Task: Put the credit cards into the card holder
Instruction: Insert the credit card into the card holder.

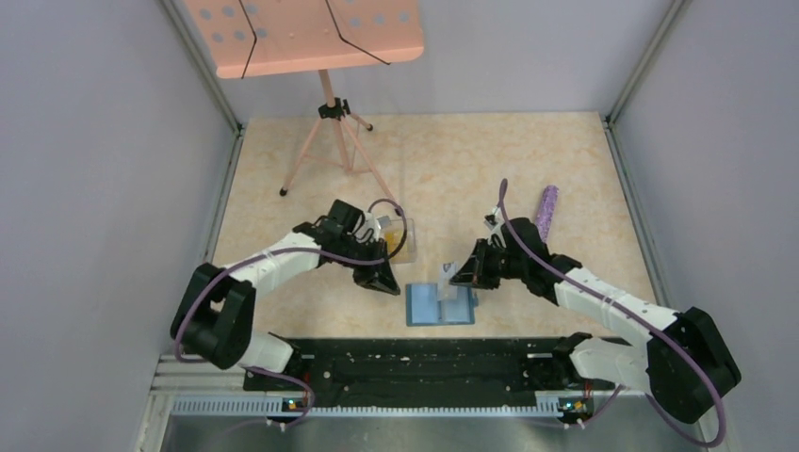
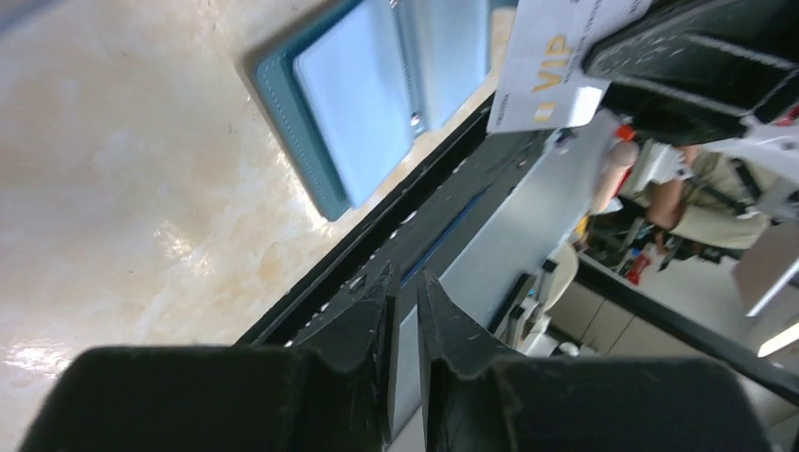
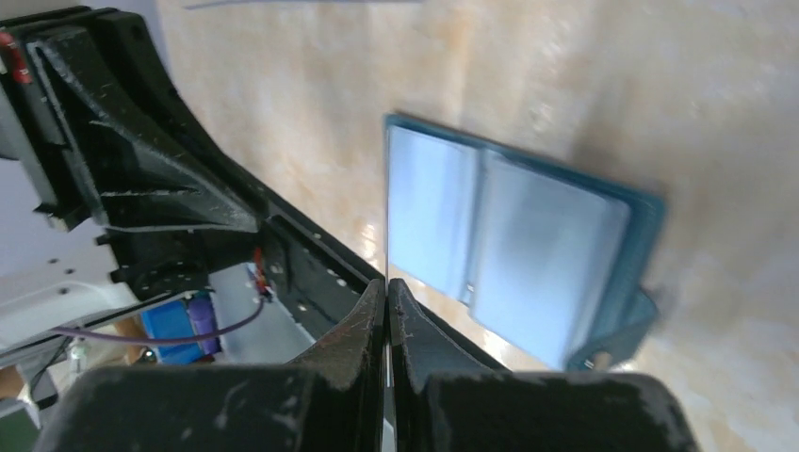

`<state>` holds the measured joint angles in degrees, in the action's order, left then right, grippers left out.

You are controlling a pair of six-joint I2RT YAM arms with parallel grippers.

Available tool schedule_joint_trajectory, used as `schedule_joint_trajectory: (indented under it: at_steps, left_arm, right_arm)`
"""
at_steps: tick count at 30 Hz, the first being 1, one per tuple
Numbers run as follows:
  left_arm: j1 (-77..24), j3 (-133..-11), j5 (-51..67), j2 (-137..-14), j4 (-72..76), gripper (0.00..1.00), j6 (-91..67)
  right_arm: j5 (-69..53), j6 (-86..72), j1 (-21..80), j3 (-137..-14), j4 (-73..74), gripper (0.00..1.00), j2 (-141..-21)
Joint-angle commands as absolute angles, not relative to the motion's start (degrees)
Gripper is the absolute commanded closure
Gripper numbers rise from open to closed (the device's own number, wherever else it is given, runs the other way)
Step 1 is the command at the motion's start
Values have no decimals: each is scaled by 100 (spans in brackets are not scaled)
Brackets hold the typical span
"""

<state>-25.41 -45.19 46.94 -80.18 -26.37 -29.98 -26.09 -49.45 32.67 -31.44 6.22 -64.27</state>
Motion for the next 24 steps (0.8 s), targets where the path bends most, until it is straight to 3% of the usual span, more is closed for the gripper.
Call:
schedule_joint_trajectory:
  at_steps: [1,14,24]
  left_arm:
    - [-3015,-4953,3753,-8333,-3260,85,-2496]
    - [-3497,-5202,3166,-9390,-3317,99,-2035]
    - [-3548,-5432,3235,-9834,-3490,100,-1720]
  right_arm:
    - [-2350,-4828,3192,-2803,975,100,-6125]
    - [-3019,-4758,3295,-2447,-465,100,-6994]
    - [-2926,-4665,3508,-2449,-947,100,-7679]
